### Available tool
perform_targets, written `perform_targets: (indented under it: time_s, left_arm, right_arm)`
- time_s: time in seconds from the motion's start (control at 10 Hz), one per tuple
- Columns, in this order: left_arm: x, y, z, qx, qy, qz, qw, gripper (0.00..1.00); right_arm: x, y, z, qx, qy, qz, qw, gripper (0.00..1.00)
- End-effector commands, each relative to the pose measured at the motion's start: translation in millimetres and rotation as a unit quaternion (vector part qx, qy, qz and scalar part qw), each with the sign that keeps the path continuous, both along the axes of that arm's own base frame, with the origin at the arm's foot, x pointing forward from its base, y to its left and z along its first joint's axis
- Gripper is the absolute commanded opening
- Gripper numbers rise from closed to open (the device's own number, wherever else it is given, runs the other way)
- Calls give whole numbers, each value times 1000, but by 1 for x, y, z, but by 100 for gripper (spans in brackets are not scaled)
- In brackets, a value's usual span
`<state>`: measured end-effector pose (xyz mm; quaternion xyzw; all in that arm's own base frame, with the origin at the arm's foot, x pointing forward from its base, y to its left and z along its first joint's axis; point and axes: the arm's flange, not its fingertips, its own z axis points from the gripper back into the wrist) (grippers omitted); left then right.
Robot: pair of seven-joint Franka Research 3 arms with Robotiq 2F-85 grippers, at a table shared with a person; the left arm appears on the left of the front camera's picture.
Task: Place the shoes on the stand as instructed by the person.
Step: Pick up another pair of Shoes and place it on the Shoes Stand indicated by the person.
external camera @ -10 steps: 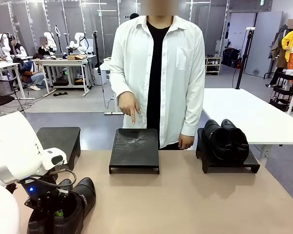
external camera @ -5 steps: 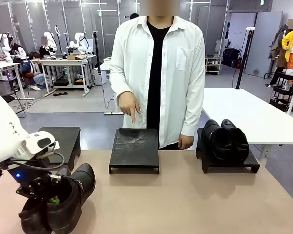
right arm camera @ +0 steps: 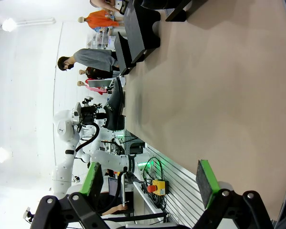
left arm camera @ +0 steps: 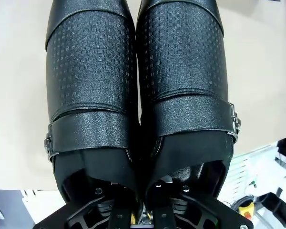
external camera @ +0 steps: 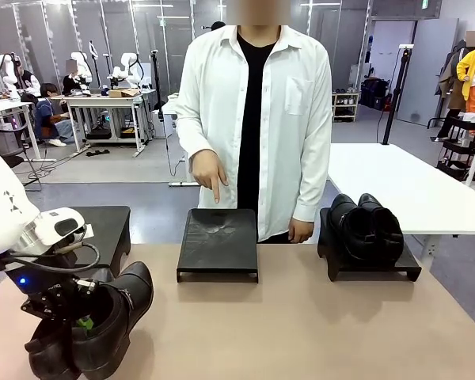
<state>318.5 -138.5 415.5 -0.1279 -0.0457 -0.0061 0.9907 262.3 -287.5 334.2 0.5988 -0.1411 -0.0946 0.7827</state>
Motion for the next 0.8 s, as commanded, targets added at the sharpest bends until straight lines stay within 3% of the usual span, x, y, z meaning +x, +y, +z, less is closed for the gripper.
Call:
perform_targets:
  time_s: [0.0, 0.3, 0.4, 0.7]
  left_arm:
    - [2, 0, 3, -1, -4, 2, 1000, 0]
    - [2, 0, 3, -1, -4, 2, 1000, 0]
    - [-1, 2, -4, 1, 4, 2, 1000, 8]
    - [15, -11, 31, 16, -30, -4, 999, 8]
  right_arm:
    - [-3, 2, 2, -6, -1, 3, 1000, 100]
    - [-3, 2, 2, -6, -1, 3, 1000, 100]
    - [-3, 2, 2, -6, -1, 3, 1000, 100]
    - [-3, 2, 2, -6, -1, 3, 1000, 100]
